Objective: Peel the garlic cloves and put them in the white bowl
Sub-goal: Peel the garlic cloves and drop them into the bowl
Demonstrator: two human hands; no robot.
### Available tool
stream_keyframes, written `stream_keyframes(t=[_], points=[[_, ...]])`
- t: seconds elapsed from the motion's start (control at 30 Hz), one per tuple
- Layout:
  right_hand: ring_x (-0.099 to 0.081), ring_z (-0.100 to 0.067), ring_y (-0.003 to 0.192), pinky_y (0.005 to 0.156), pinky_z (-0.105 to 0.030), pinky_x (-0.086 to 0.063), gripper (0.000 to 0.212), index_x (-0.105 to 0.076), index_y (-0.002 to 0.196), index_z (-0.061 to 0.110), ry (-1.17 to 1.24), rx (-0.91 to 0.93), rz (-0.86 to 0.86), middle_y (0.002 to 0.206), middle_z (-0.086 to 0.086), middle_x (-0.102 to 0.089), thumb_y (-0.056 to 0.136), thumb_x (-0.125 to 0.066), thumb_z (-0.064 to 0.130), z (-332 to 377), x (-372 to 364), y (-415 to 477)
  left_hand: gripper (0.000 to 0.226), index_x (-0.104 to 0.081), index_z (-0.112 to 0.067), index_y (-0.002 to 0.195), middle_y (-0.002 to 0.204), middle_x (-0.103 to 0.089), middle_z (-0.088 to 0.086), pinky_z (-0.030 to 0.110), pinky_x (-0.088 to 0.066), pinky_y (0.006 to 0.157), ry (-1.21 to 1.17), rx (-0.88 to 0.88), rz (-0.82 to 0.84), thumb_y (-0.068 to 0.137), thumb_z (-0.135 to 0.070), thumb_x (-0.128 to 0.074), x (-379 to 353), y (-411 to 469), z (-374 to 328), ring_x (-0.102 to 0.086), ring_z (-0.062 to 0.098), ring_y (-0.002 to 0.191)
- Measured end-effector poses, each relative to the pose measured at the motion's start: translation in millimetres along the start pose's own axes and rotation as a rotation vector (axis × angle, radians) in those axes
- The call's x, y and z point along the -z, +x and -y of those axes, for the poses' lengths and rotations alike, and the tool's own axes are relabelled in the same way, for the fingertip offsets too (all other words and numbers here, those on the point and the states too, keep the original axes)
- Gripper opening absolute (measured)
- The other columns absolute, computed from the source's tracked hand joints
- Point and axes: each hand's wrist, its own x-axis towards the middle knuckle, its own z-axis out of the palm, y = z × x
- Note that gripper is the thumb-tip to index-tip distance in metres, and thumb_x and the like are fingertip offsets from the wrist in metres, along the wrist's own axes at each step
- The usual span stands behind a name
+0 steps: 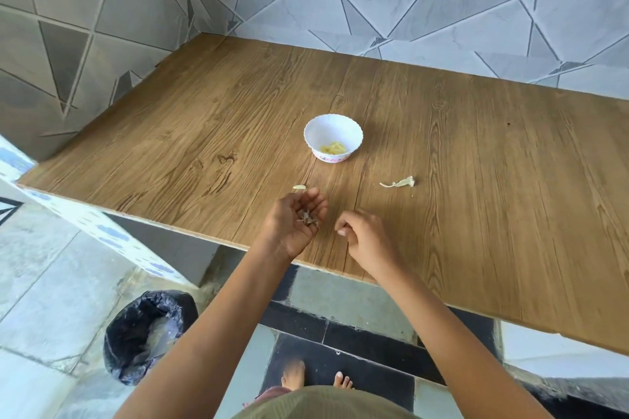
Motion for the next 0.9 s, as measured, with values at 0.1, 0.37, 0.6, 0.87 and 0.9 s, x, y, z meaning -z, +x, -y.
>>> stream_keyframes(t=[0.1,0.37,0.6,0.87,0.9], points=[[-0.057,0.004,0.071,0.07,-0.015,-0.045,0.016,-0.068,0.084,0.012,0.249,-0.133,-0.033,0.077,0.012,-0.063,0.087,-0.06,-0.001,0,22,11,0.031,-0.061,0.001,0.084,0.084,-0.061,0.014,0.028,-0.048,0.077,0.013,0.002,-0.008,0.097,-0.013,-0.037,-1,0,1,-0.059,0.022,0.079],[-0.066,-0.003,0.084,0.082,-0.013,-0.049,0.03,-0.071,0.103,0.008,0.22,0.074,0.001,0.09,0.001,-0.072,0.082,-0.058,-0.01,26,43,22,0.035,-0.058,-0.002,0.076,0.057,-0.064,0.008,0.026,-0.047,0.061,0.066,0.059,0.018,0.099,-0.013,-0.033,-20,5,7,-0.061,0.018,0.055],[-0.066,-0.013,0.07,0.066,-0.034,-0.056,0.013,-0.072,0.086,0.01,0.093,0.111,-0.218,0.078,0.001,-0.072,0.075,-0.074,0.005,29,34,21,0.029,-0.055,-0.003,0.081,0.071,-0.054,0.009,0.028,-0.045,0.064,0.068,0.1,0.031,0.099,-0.015,-0.036,-24,13,7,-0.051,0.018,0.065],[-0.065,-0.013,0.071,0.068,-0.03,-0.055,0.017,-0.073,0.098,0.013,0.027,0.031,-0.153,0.084,0.001,-0.071,0.081,-0.07,0.008,9,37,1,0.036,-0.061,0.004,0.084,0.08,-0.064,0.015,0.029,-0.049,0.073,0.051,0.093,0.084,0.1,-0.014,-0.033,-14,10,0,-0.06,0.023,0.078],[-0.065,-0.013,0.072,0.07,-0.033,-0.056,0.017,-0.073,0.098,0.012,-0.009,0.007,-0.097,0.085,0.0,-0.07,0.081,-0.072,0.011,7,34,-3,0.036,-0.061,0.003,0.084,0.08,-0.063,0.015,0.029,-0.048,0.074,0.048,0.089,0.076,0.1,-0.014,-0.033,-12,10,-1,-0.06,0.023,0.078]])
